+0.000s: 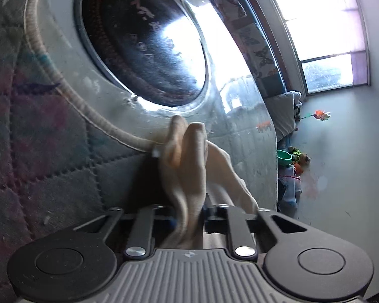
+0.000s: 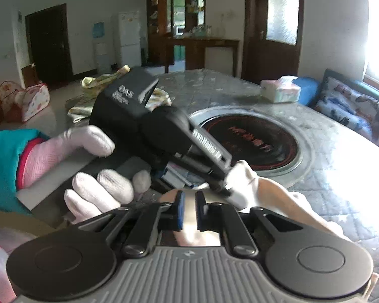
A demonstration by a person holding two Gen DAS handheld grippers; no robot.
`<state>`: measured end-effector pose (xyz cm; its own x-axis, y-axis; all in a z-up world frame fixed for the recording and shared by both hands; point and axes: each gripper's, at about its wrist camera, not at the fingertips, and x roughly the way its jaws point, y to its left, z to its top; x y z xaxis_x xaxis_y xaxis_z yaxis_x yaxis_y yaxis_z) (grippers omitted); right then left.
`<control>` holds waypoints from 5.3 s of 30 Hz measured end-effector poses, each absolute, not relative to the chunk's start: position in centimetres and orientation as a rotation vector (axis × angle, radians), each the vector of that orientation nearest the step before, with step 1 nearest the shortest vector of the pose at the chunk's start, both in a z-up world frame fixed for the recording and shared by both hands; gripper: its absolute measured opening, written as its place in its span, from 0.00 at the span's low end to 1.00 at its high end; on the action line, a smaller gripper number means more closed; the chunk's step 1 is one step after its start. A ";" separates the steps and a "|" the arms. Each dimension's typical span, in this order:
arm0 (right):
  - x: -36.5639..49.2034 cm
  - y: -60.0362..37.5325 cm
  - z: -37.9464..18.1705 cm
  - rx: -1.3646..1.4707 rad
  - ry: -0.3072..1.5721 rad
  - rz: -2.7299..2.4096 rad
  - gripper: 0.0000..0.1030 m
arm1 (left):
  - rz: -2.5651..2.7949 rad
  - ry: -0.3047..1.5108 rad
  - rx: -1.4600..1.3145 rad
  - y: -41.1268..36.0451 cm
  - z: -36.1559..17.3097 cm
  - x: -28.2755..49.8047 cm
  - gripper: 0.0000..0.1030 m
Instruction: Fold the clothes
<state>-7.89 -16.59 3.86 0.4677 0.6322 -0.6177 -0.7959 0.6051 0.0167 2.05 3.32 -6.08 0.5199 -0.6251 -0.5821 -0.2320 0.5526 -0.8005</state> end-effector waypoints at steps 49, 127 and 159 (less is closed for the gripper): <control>-5.6 -37.9 3.2 0.199 0.581 0.211 0.12 | -0.440 0.908 -0.593 -6.5 1.4 5.4 0.14; 2.0 -44.6 -1.3 0.098 0.690 -0.066 0.32 | -0.507 1.009 -0.265 -21.5 0.1 9.2 0.42; -6.1 -41.1 -0.6 0.043 0.665 -0.025 0.77 | -0.495 0.944 -0.098 -20.4 -0.4 5.2 0.67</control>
